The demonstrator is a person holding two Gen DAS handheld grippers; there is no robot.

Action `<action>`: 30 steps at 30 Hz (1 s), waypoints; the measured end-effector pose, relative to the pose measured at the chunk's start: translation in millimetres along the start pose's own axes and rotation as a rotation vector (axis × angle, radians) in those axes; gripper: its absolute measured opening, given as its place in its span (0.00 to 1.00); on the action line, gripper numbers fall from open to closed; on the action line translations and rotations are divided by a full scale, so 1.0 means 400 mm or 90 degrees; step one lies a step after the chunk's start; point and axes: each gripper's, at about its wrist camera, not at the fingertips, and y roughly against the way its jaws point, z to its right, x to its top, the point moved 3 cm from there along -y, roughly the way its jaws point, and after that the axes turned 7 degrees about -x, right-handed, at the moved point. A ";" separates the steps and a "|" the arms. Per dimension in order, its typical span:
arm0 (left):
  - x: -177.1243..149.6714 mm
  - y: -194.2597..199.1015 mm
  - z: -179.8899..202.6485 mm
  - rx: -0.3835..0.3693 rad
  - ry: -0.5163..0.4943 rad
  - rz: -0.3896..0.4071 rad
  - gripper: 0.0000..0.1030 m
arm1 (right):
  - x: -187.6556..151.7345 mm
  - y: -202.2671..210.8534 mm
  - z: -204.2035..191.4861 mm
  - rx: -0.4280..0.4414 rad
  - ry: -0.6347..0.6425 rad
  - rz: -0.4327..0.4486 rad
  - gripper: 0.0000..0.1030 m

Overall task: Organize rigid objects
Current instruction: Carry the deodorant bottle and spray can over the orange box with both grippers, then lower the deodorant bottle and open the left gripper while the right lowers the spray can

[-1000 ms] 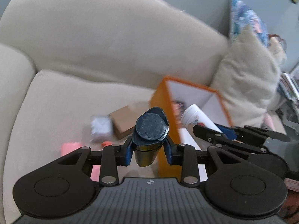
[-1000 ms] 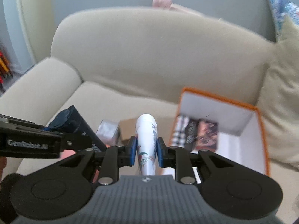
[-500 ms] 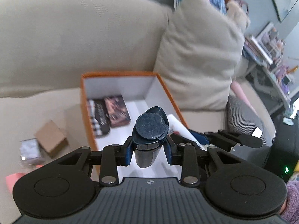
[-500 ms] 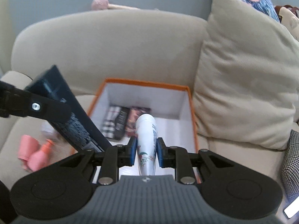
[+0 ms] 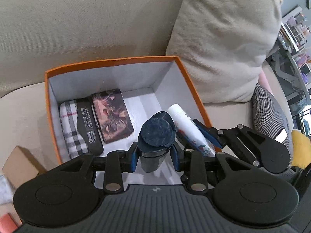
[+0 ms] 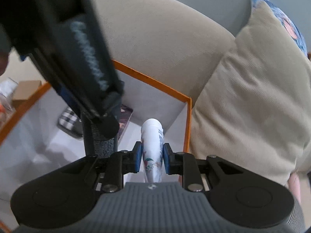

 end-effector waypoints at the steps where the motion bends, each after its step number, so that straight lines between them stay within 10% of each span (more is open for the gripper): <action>1: 0.008 -0.009 -0.007 -0.004 0.005 -0.004 0.37 | 0.001 -0.008 -0.003 0.000 0.007 0.002 0.23; 30: 0.136 -0.122 -0.067 0.019 0.064 0.036 0.46 | 0.006 -0.149 -0.027 -0.028 0.098 -0.028 0.28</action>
